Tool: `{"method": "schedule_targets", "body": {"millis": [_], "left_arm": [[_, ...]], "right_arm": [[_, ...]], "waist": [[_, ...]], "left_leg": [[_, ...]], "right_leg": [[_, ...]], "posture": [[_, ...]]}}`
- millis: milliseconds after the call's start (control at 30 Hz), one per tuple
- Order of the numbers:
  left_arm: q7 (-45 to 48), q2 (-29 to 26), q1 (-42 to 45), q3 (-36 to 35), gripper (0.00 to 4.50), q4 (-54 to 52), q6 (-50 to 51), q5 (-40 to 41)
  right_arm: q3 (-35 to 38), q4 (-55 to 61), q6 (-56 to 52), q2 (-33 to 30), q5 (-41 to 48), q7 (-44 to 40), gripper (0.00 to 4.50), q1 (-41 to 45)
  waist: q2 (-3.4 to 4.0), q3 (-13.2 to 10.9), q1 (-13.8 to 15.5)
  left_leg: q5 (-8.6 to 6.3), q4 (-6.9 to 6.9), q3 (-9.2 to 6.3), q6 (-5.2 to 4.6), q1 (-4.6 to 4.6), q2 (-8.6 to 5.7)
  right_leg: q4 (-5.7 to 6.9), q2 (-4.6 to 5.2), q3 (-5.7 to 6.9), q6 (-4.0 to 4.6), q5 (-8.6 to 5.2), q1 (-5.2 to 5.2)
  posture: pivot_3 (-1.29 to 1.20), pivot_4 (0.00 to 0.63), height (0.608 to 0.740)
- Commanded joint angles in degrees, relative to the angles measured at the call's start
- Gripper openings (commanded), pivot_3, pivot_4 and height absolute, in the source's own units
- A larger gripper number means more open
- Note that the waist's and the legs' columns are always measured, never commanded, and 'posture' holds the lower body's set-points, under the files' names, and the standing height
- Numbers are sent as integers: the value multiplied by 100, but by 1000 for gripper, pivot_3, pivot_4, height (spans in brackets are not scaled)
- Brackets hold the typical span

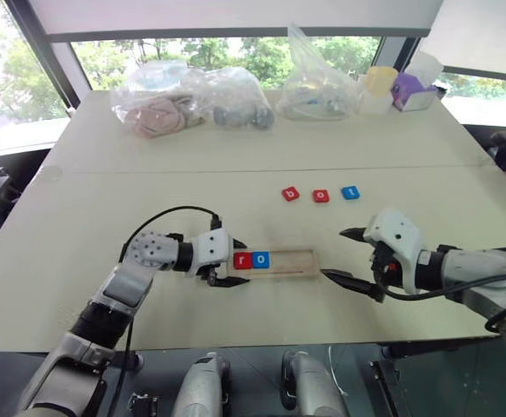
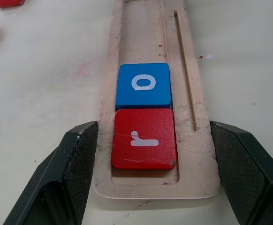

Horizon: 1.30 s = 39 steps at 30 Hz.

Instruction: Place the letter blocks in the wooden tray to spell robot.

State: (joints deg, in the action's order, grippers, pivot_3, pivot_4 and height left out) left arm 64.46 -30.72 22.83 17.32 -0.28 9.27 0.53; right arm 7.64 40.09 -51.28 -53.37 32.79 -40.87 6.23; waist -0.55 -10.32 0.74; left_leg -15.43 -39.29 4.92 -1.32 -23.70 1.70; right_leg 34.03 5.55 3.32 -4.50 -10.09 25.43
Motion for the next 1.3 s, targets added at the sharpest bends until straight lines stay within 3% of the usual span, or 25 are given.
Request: {"method": "schedule_targets", "body": {"millis": [33,267,300,367,667,867,1067,1300], "left_arm": [[-11,-64,-143,228,3127,-323,382,-59],[18,-127,-196,279,3127,-335,549,-3],[-2,-121,-191,269,3927,-317,578,9],[-36,-119,-179,258,4480,-284,601,20],[-82,-162,-245,-41,4480,-496,800,350],[-131,-653,-570,-753,4480,-1278,1413,904],[-193,-1173,-1043,-1576,4480,-2237,2131,1632],[-548,-1443,-1301,-1931,4480,-2682,2428,1852]], "right_arm": [[11,105,68,-43,-1,-16,4500,98],[-108,32,107,-31,-51,-41,4500,202],[-119,24,112,-26,-56,-43,4500,214],[-133,13,123,-22,-64,-46,4500,227],[-306,-320,395,186,-268,76,4500,623],[-1063,-2011,486,1318,-1020,870,4500,2080],[-1567,-3682,696,2470,-1727,1510,4500,3046],[-1489,-5448,1048,3583,-2233,2253,4500,3855]], "waist": [[-1,0,7],[-1,0,3],[-1,0,3],[0,0,0],[0,-1,-13],[-10,-11,-136],[-5,-10,-150],[-4,-11,-149]], "left_leg": [[0,1,-1,0,0,0],[0,2,-1,1,0,0],[0,3,-2,1,0,0],[-1,4,-1,1,0,0],[-1,6,0,1,0,1],[-1,11,-1,1,-2,11],[3,11,6,2,-76,8],[6,9,12,7,-75,6]], "right_leg": [[0,0,0,0,0,0],[-1,0,1,-2,-2,1],[-2,0,2,-2,-2,1],[-2,0,2,-2,-3,2],[-3,0,1,-2,-3,5],[4,-8,4,1,-1,16],[18,-11,1,24,18,96],[18,-11,0,22,19,91]], "posture": [[0,150,740],[0,150,740],[0,150,740],[0,150,740],[0,150,740],[0,150,740],[0,150,740],[0,150,740]]}}
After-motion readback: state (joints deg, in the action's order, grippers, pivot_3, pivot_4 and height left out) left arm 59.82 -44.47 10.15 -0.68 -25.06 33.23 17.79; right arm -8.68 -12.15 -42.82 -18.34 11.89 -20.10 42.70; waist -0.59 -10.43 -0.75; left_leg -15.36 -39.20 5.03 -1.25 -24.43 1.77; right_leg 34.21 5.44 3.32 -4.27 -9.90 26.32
